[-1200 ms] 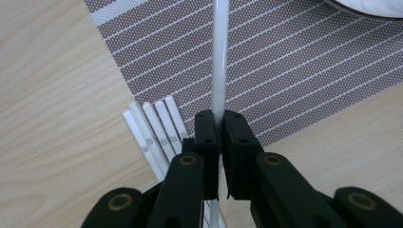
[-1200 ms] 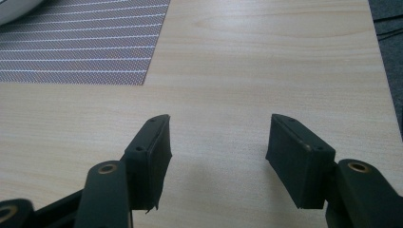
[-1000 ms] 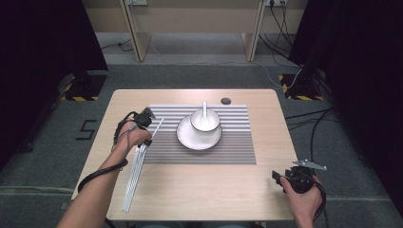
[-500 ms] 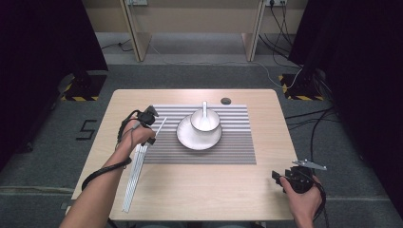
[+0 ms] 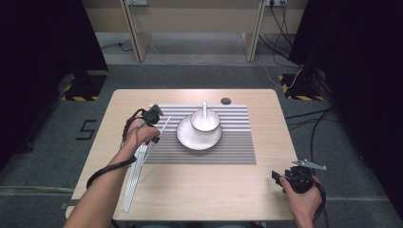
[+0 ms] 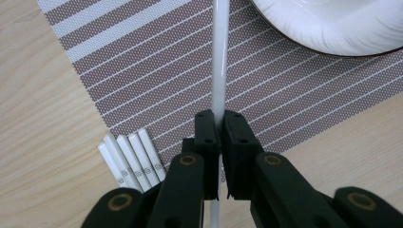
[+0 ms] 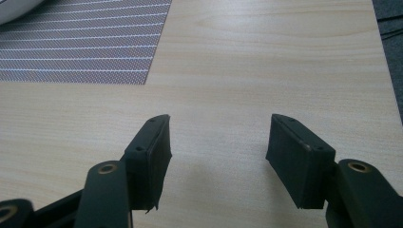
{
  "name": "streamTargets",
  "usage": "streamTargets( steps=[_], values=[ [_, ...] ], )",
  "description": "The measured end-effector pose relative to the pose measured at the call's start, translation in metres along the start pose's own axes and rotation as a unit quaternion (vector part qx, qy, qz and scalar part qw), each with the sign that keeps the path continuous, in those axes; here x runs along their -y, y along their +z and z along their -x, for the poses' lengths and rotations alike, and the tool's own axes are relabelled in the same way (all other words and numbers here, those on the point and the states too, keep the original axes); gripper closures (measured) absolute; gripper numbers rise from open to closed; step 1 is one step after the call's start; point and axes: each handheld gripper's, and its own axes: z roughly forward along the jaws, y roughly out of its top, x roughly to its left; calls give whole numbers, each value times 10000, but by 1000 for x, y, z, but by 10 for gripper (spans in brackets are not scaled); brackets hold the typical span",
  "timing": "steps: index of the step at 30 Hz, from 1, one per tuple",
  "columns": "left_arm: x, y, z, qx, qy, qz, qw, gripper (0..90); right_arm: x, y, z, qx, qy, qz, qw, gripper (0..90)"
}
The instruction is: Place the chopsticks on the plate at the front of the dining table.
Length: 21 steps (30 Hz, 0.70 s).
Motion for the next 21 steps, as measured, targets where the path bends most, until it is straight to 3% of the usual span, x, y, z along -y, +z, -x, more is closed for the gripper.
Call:
streamTargets(
  steps=[21],
  values=[
    [-10, 6, 9, 50, 16, 37, 10000, 848, 0, 0, 0, -10, 3, -11, 10000, 406]
  ],
)
